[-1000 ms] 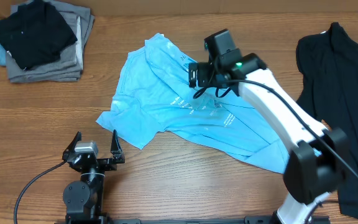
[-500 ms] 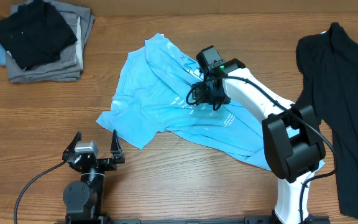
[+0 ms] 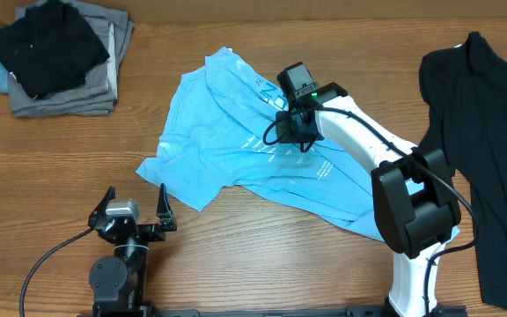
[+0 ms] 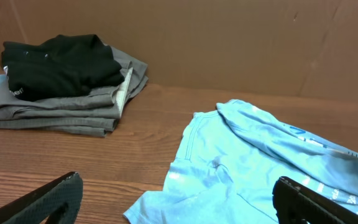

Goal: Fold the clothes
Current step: 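Release the T-shirt and lift the right gripper back to the right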

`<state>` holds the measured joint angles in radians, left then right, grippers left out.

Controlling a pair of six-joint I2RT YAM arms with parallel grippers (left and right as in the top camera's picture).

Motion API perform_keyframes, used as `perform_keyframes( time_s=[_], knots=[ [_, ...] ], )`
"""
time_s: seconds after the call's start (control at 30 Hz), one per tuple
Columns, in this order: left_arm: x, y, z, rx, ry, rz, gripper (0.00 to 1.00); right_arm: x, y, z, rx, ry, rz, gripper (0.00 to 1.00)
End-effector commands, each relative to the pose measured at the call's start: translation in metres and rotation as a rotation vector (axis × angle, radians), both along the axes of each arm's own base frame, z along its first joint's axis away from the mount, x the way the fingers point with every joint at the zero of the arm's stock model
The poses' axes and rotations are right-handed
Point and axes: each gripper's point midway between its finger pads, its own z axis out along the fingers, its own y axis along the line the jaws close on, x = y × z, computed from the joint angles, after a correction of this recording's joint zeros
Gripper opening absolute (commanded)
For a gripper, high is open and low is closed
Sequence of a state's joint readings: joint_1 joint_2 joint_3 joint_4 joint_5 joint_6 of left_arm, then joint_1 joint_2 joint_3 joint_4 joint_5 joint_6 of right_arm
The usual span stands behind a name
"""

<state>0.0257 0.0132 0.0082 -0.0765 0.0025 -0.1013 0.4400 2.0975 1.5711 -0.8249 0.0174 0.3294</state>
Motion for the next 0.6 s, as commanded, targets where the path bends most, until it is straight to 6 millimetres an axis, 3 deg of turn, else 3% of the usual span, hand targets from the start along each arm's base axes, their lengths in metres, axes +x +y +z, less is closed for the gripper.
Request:
perform_keyframes(
  time_s=[0.0, 0.13, 0.2, 0.27, 0.33, 0.37, 0.43, 0.47, 0.5, 0.53, 0.57],
  knots=[
    [0.0, 0.0, 0.0, 0.013, -0.005, 0.003, 1.0, 0.042, -0.007, 0.041, -0.014, -0.156, -0.067, 0.04],
    [0.0, 0.0, 0.0, 0.013, -0.005, 0.003, 1.0, 0.096, -0.023, 0.104, 0.01, -0.356, -0.151, 0.04],
    [0.0, 0.0, 0.0, 0.013, -0.005, 0.003, 1.0, 0.146, -0.055, 0.166, 0.055, -0.568, -0.253, 0.04],
    [0.0, 0.0, 0.0, 0.013, -0.005, 0.003, 1.0, 0.171, -0.08, 0.192, 0.091, -0.684, -0.312, 0.04],
    [0.0, 0.0, 0.0, 0.013, -0.005, 0.003, 1.0, 0.188, -0.099, 0.204, 0.127, -0.754, -0.342, 0.04],
    [0.0, 0.0, 0.0, 0.013, -0.005, 0.003, 1.0, 0.195, -0.105, 0.207, 0.152, -0.778, -0.345, 0.09],
    [0.0, 0.0, 0.0, 0.013, -0.005, 0.003, 1.0, 0.205, -0.118, 0.201, 0.169, -0.79, -0.355, 0.52],
    [0.0, 0.0, 0.0, 0.013, -0.005, 0.003, 1.0, 0.208, -0.125, 0.195, 0.162, -0.785, -0.366, 0.58],
    [0.0, 0.0, 0.0, 0.013, -0.005, 0.003, 1.0, 0.21, -0.133, 0.186, 0.148, -0.771, -0.381, 0.74],
    [0.0, 0.0, 0.0, 0.013, -0.005, 0.004, 1.0, 0.209, -0.142, 0.179, 0.132, -0.751, -0.396, 1.0],
    [0.0, 0.0, 0.0, 0.013, -0.005, 0.003, 1.0, 0.207, -0.15, 0.174, 0.116, -0.732, -0.41, 1.0]
  ],
)
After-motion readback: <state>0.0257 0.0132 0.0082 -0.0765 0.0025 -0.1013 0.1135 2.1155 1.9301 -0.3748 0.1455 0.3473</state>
